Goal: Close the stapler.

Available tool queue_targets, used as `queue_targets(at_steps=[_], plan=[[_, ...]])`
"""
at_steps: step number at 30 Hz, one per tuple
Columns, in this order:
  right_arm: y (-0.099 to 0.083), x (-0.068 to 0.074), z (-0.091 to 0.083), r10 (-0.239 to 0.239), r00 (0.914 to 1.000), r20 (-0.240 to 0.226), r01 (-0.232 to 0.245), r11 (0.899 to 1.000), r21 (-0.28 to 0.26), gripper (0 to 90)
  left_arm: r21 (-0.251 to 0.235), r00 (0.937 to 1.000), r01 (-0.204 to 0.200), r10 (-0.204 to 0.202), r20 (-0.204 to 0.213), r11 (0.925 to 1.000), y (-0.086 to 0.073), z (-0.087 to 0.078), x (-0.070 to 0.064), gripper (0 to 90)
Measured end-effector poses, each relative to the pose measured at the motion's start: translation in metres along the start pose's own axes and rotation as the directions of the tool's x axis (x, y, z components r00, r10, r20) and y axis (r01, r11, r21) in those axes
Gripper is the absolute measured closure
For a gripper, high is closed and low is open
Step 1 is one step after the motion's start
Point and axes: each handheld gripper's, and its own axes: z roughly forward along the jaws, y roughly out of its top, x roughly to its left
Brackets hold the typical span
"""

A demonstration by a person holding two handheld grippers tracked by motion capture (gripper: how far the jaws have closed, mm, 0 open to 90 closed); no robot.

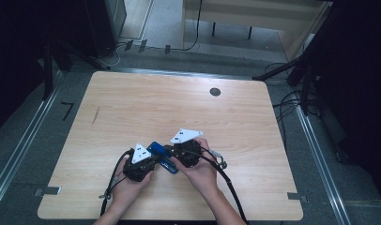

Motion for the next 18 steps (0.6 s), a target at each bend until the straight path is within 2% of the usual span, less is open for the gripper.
queue_targets(at_steps=[4, 8, 12, 15, 18], plan=[[-0.009, -0.001, 0.0, 0.008, 1.0, 0.001, -0.008, 1.0, 0.016, 90.0, 0.0, 1.0, -0.001, 0.001, 0.0, 1.0, 0.0, 0.0, 0.0, 90.0], [-0.014, -0.003, -0.002, 0.024, 0.9997, -0.003, -0.024, 1.0, 0.005, 90.0, 0.0, 1.0, 0.0, 0.0, 0.0, 1.0, 0.0, 0.0, 0.0, 90.0], [-0.017, -0.001, -0.004, 0.019, 0.9998, -0.011, -0.019, 1.0, 0.006, 90.0, -0.001, 1.0, -0.003, 0.003, -0.002, 1.0, 0.0, 0.0, 0.0, 90.0], [-0.017, 0.001, -0.004, 0.008, 1.0, 0.004, -0.008, 1.0, 0.021, 90.0, -0.001, 1.0, -0.004, 0.004, -0.002, 1.0, 0.0, 0.0, 0.0, 90.0], [-0.02, 0.001, -0.004, 0.014, 0.9999, 0.009, -0.014, 1.0, 0.004, 90.0, 0.0, 1.0, -0.004, 0.004, 0.002, 1.0, 0.0, 0.0, 0.0, 90.0]])
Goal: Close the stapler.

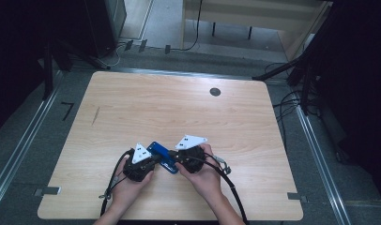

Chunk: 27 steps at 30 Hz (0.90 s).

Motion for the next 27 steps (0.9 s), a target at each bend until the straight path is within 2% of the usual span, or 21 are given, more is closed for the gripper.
queue_targets(at_steps=[5, 9, 13, 16, 18, 20, 24, 27], plan=[[-0.004, 0.0, 0.0, 0.018, 0.9998, 0.002, -0.018, 1.0, -0.012, 90.0, 0.0, 1.0, -0.002, 0.002, 0.008, 1.0, 0.0, -0.001, 0.0, 90.0], [-0.007, -0.001, -0.002, 0.022, 0.9978, 0.062, -0.022, 1.0, -0.002, 90.0, -0.001, 0.9999, -0.003, 0.003, 0.012, 1.0, -0.001, -0.001, 0.0, 90.0], [-0.009, -0.001, -0.004, 0.047, 0.9979, 0.045, -0.047, 0.999, -0.005, 90.0, 0.0, 0.9999, -0.004, 0.004, 0.012, 1.0, -0.001, -0.001, 0.0, 90.0], [-0.011, 0.003, -0.005, 0.024, 0.9991, 0.035, -0.023, 1.0, -0.007, 90.0, 0.0, 0.9999, -0.006, 0.006, 0.012, 1.0, -0.001, -0.001, 0.0, 90.0], [-0.011, 0.006, -0.006, 0.015, 0.9989, 0.045, -0.014, 1.0, -0.005, 90.0, 0.0, 0.9999, -0.006, 0.006, 0.012, 1.0, -0.001, -0.001, 0.0, 90.0], [-0.011, 0.008, -0.006, 0.02, 0.9983, 0.055, -0.02, 1.0, 0.002, 90.0, 0.001, 0.9999, -0.007, 0.007, 0.013, 1.0, -0.001, -0.001, 0.0, 90.0], [-0.011, 0.006, -0.005, 0.038, 0.9985, 0.04, -0.039, 0.999, 0.02, 90.0, 0.005, 0.9998, -0.007, 0.007, 0.016, 1.0, -0.002, -0.002, 0.0, 90.0], [-0.011, 0.011, -0.006, 0.02, 0.9988, 0.045, -0.022, 0.999, 0.032, 90.0, 0.005, 0.9999, -0.006, 0.006, 0.016, 1.0, -0.002, -0.002, 0.0, 90.0]])
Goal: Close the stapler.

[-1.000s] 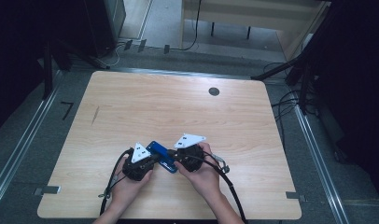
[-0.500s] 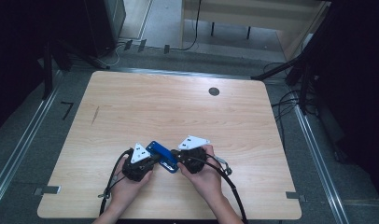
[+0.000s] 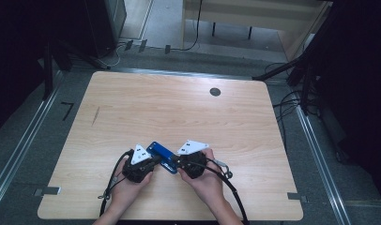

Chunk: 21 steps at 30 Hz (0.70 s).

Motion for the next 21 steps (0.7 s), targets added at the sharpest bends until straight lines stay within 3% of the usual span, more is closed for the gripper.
queue_targets(at_steps=[2, 6, 8, 10, 11, 15, 21], plan=[[0.001, 0.003, 0.0, -0.024, 0.9996, 0.016, 0.024, 1.0, 0.012, 90.0, 0.0, 1.0, 0.002, -0.002, 0.002, 1.0, 0.0, 0.0, 0.0, 90.0], [0.005, 0.004, 0.0, -0.001, 0.9998, 0.022, 0.001, 0.999, 0.035, 90.0, -0.002, 1.0, 0.001, -0.001, 0.001, 1.0, 0.0, 0.0, 0.0, 89.4], [0.004, 0.0, 0.0, 0.027, 0.9996, 0.003, -0.027, 0.999, 0.023, 90.0, -0.003, 1.0, 0.002, -0.002, 0.002, 1.0, 0.0, 0.0, 0.001, 89.4], [0.005, -0.002, -0.004, 0.042, 0.9989, -0.021, -0.043, 0.998, -0.034, 90.0, -0.002, 1.0, 0.002, -0.002, 0.003, 1.0, 0.0, 0.0, 0.001, 89.5], [0.006, -0.003, -0.006, 0.043, 0.9988, -0.023, -0.044, 0.998, -0.036, 90.0, -0.003, 1.0, 0.006, -0.006, 0.006, 1.0, 0.0, 0.0, 0.001, 89.5], [0.01, -0.003, -0.011, 0.021, 0.9997, -0.014, -0.021, 0.997, -0.069, 90.0, -0.003, 1.0, 0.006, -0.006, 0.008, 1.0, 0.0, 0.0, 0.002, 89.4], [0.011, -0.008, -0.021, 0.04, 0.9991, -0.011, -0.041, 0.995, -0.093, 90.0, -0.001, 0.9999, 0.01, -0.01, 0.011, 0.9999, -0.001, -0.002, 0.002, 88.6]])
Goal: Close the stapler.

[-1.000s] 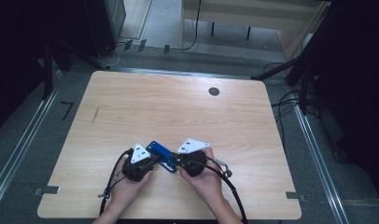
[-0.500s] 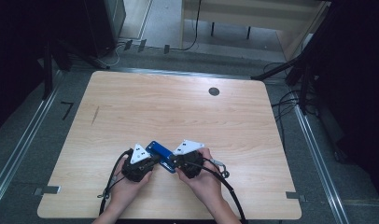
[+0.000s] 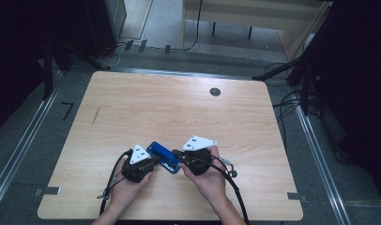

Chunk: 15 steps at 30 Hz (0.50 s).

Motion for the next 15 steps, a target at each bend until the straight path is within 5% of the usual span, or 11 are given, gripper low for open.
queue_targets(at_steps=[15], plan=[[-0.015, -0.005, -0.013, 0.001, 1.0, -0.001, -0.001, 0.999, -0.033, 90.0, -0.024, 0.9999, -0.011, 0.011, -0.01, 0.9997, -0.003, -0.008, 0.003, 89.8]])
